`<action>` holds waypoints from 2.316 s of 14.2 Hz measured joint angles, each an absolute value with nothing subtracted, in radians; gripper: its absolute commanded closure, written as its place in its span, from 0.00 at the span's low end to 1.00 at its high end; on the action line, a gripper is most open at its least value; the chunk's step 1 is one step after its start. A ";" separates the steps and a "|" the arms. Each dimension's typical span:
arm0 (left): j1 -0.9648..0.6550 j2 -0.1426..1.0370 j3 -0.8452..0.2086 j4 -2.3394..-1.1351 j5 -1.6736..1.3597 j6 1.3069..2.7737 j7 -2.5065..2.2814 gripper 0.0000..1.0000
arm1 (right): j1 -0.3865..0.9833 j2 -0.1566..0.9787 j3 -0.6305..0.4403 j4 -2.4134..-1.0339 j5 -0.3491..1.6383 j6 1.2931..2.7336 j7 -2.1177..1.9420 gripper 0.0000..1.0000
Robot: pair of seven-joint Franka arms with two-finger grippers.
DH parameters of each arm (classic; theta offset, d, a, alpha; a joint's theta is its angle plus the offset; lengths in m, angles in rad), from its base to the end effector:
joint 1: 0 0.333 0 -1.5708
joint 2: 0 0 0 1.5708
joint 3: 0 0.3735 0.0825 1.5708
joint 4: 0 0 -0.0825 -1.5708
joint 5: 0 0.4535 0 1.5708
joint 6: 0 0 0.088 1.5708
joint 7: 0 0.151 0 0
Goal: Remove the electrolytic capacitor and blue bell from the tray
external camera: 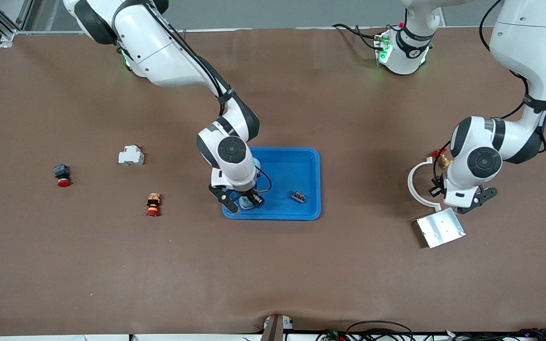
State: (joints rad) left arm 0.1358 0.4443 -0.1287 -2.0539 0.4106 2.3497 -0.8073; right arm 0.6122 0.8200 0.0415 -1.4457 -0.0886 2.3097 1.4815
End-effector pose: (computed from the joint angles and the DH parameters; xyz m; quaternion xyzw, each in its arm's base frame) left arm 0.6411 0.0213 0.1627 -0.9596 -0.2514 0.0205 0.1247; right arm 0.6612 0.4938 0.1539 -0.9239 0.3816 -0.0270 0.0109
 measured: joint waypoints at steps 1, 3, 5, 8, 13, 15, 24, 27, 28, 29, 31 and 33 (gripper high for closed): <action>0.151 0.445 -0.129 -2.061 0.412 2.360 -0.799 0.73 | 0.614 0.817 0.044 -1.410 -0.089 2.227 1.467 1.00; 0.163 0.446 -0.129 -2.067 0.412 2.366 -0.788 0.23 | 0.617 0.802 0.047 -1.343 -0.090 2.045 1.369 1.00; 0.163 0.447 -0.132 -2.067 0.412 2.369 -0.788 0.00 | 0.616 0.761 0.042 -1.322 -0.090 1.914 1.227 1.00; 0.163 0.438 -0.141 -2.062 0.410 2.370 -0.791 0.00 | 0.595 0.677 0.029 -1.368 -0.090 1.854 1.086 1.00; 0.158 0.390 -0.272 -1.973 0.237 2.198 -0.845 0.00 | 0.467 0.373 0.026 -1.750 -0.083 1.990 0.860 1.00; 0.150 0.388 -0.350 -1.912 0.161 2.148 -0.960 0.00 | 0.435 0.246 0.026 -1.900 -0.060 2.014 0.788 1.00; -0.047 0.546 -0.448 -1.684 0.116 2.154 -1.446 0.01 | 0.189 0.061 0.020 -2.222 -0.012 2.217 0.337 1.00; -0.135 0.644 -0.450 -1.602 0.116 2.215 -1.553 0.16 | 0.104 0.100 0.018 -2.221 -0.010 2.275 0.185 1.00; -0.167 0.672 -0.450 -1.579 0.116 2.241 -1.583 0.18 | 0.074 0.124 0.018 -2.213 -0.010 2.294 0.133 1.00; -0.194 0.694 -0.449 -1.563 0.116 2.269 -1.613 0.20 | 0.043 0.156 0.018 -2.199 -0.010 2.315 0.086 1.00; -0.228 0.725 -0.449 -1.548 0.116 2.334 -1.669 0.25 | -0.008 0.225 0.017 -2.173 -0.010 2.372 0.020 1.00; -0.254 0.750 -0.447 -1.545 0.116 2.380 -1.712 0.28 | -0.036 0.293 0.017 -2.138 -0.010 2.405 -0.017 1.00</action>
